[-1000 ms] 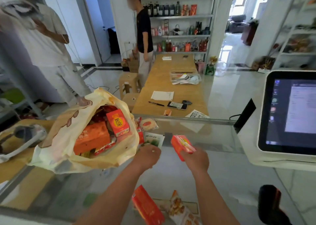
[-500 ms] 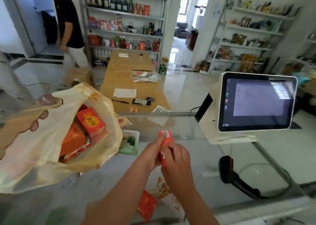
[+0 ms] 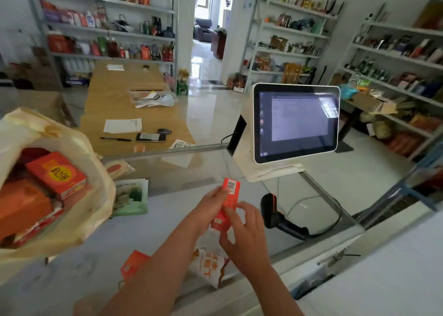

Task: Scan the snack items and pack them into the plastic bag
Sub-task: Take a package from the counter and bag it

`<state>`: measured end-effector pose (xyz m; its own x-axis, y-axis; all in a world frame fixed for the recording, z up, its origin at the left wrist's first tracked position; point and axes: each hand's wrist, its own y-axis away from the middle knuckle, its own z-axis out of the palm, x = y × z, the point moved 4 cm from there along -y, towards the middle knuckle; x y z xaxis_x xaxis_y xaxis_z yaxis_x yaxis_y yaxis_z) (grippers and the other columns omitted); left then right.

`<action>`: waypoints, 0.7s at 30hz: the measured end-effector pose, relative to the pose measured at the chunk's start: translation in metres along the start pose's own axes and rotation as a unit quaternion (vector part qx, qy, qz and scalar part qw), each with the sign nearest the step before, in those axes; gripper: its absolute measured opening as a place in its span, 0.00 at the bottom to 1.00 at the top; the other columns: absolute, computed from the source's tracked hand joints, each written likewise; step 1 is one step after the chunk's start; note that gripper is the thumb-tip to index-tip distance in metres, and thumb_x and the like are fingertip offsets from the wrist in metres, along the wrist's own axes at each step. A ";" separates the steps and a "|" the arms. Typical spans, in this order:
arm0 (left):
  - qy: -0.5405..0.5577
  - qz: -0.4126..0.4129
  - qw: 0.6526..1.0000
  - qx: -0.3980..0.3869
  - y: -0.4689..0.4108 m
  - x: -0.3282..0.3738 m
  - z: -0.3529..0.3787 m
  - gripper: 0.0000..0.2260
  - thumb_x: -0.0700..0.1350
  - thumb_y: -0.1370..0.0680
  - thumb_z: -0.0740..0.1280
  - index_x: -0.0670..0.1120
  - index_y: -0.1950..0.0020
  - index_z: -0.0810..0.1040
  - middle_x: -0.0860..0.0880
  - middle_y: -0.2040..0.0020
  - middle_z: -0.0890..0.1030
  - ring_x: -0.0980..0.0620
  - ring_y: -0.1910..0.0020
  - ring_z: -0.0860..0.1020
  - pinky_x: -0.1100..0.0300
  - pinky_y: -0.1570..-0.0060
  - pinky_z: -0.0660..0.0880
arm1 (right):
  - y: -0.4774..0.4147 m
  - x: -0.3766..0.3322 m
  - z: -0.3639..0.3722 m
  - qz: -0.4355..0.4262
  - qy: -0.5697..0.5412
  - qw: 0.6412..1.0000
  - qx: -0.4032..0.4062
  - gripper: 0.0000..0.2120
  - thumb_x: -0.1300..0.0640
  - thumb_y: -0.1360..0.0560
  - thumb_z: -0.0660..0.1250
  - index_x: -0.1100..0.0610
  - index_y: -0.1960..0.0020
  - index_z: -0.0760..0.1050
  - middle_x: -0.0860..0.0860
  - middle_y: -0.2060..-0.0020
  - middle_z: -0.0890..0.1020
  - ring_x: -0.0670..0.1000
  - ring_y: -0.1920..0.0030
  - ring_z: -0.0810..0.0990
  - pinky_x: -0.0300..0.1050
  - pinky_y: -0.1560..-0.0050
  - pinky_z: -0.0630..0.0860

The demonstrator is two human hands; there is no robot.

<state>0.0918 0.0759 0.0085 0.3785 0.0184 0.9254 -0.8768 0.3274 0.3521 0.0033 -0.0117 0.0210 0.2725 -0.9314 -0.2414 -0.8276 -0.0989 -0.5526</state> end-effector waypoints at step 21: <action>-0.455 0.009 0.877 0.156 -0.081 -0.035 0.057 0.22 0.56 0.17 0.50 0.54 0.23 0.60 0.44 0.29 0.71 0.43 0.35 0.73 0.54 0.38 0.69 | -0.006 0.210 0.022 0.208 -0.092 0.949 -0.218 0.16 0.60 0.29 0.67 0.57 0.42 0.70 0.51 0.46 0.72 0.50 0.55 0.76 0.39 0.56 0.73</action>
<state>0.1325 -0.0046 -0.0439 0.0942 -0.7872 0.6095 -0.9724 0.0585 0.2258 0.0760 -0.1992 -0.0441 -0.0738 -0.8489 -0.5234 -0.9959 0.0905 -0.0062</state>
